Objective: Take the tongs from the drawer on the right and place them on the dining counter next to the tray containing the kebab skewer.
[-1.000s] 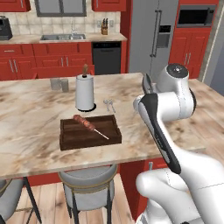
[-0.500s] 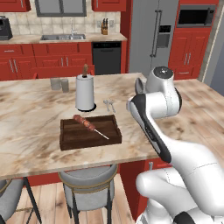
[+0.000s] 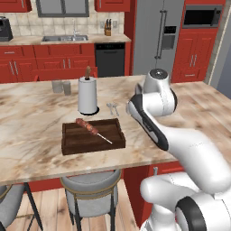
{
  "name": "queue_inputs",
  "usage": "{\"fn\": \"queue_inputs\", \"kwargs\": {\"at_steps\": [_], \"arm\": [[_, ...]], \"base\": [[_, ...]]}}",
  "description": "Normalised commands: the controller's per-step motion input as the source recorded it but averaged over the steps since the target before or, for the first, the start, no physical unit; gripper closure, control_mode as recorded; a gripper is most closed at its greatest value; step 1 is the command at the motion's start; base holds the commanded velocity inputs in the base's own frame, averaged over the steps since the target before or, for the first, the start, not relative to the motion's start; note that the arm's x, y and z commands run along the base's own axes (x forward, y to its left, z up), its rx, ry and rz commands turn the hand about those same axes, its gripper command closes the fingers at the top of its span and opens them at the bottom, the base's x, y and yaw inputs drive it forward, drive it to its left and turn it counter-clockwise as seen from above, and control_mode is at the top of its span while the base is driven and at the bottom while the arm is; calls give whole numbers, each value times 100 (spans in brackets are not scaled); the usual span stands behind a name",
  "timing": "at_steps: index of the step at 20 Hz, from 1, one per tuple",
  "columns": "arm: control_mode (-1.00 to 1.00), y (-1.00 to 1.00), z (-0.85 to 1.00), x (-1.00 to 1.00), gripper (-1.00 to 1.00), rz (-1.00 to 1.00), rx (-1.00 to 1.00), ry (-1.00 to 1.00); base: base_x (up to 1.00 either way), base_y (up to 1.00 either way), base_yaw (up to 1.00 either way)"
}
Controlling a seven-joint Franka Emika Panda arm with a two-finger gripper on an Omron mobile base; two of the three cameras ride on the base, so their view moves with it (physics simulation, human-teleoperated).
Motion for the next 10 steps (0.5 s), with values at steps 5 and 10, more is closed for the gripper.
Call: {"fn": "queue_inputs", "kwargs": {"at_steps": [5,10], "arm": [[-100,0,-35,38,100,10,0,19],[-100,0,-21,25,100,8,0,30]], "base": [[0,0,0],[0,0,0]]}}
